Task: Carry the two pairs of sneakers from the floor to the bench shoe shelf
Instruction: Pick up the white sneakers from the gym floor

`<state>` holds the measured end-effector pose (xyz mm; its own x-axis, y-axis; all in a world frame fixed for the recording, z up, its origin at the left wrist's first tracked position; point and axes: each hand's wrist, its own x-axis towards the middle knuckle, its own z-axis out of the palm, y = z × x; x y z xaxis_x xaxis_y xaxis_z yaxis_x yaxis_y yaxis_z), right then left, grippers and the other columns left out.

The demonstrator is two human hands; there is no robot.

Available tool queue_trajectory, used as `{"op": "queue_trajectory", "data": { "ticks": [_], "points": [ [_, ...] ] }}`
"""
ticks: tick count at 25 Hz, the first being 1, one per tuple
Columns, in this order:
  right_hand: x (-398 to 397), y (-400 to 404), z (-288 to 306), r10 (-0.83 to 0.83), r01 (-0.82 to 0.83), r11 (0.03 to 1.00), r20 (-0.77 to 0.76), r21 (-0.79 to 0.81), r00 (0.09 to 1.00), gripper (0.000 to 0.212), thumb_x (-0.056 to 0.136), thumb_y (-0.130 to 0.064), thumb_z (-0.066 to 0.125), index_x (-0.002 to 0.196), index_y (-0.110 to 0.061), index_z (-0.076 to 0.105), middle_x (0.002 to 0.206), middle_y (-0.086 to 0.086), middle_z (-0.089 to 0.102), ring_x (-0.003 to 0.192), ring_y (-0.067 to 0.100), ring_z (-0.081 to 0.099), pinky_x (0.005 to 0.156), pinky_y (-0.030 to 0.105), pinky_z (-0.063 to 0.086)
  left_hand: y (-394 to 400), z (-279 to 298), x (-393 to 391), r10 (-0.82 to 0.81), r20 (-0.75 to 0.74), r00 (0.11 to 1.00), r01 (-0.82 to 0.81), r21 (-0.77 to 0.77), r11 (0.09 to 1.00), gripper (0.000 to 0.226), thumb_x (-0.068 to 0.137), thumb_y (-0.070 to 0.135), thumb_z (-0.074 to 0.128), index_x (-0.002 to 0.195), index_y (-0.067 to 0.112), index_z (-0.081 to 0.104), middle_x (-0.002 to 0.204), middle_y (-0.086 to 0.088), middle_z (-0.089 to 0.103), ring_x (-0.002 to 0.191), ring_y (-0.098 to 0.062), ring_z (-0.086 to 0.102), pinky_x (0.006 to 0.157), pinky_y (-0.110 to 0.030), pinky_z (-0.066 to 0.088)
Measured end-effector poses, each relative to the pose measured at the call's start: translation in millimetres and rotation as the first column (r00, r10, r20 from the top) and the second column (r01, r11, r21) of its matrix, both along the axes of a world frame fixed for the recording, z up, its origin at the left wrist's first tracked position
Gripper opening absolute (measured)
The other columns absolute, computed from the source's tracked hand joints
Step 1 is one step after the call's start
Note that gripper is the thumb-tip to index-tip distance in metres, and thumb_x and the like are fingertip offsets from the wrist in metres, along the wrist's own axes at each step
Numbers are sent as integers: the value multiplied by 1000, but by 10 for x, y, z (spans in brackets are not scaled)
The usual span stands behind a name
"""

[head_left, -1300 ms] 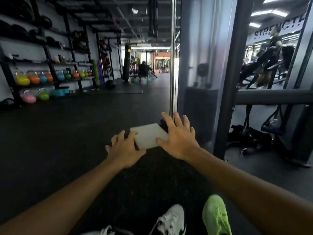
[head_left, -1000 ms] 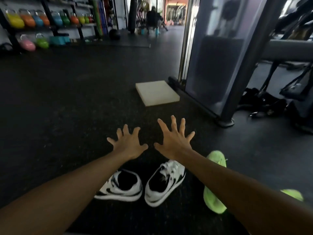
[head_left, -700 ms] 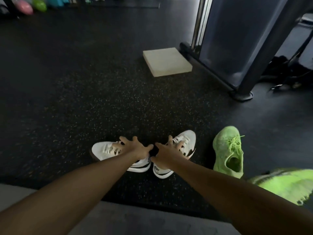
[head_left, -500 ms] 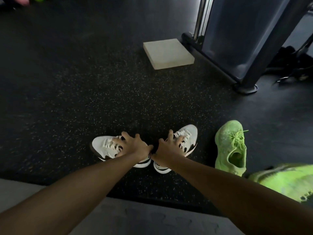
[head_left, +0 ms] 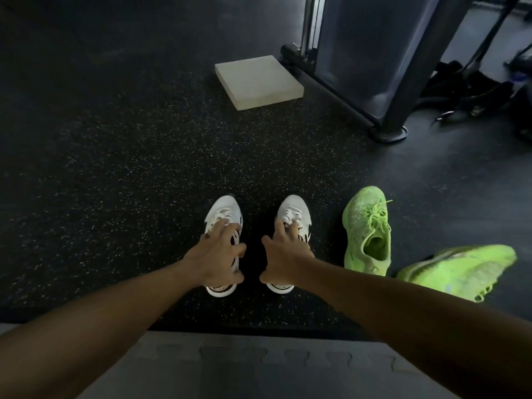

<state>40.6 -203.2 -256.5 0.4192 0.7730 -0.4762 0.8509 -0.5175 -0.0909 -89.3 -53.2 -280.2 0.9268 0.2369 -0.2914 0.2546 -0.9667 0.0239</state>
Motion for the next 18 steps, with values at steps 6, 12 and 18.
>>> {"op": "queue_trajectory", "data": {
  "ticks": [6, 12, 18],
  "points": [
    [5, -80, -50, 18, -18, 1000, 43, 2, 999, 81, 84, -52, 69, 151, -22, 34, 168, 12, -11, 149, 50, -13, 100, 69, 41, -120, -21, 73, 88, 52, 995, -86, -42, 995, 66, 76, 65, 59, 134, 34, 50, 160, -5, 12, 151, -33, -3, 108, -65, 37],
    [63, -29, -132, -267, 267, 947, -24, 181, 963, 81, 93, -55, 59, 157, -38, 12, 166, 8, -24, 145, 53, -27, 100, 85, 25, -321, -56, 239, 602, 31, 798, -587, -182, 789, 90, 83, 56, 70, 147, 56, 7, 160, 5, -30, 148, -45, -18, 97, -83, 28],
    [-24, 26, -203, -454, 497, 855, -246, 150, 856, 104, 80, -38, 79, 152, -46, 5, 162, 9, -21, 143, 58, 7, 96, 65, 49, -401, -51, 307, 692, 9, 721, -670, -245, 701, 88, 78, 41, 79, 145, 49, 23, 156, 2, -10, 135, -42, 21, 88, -56, 52]
  ]
}}
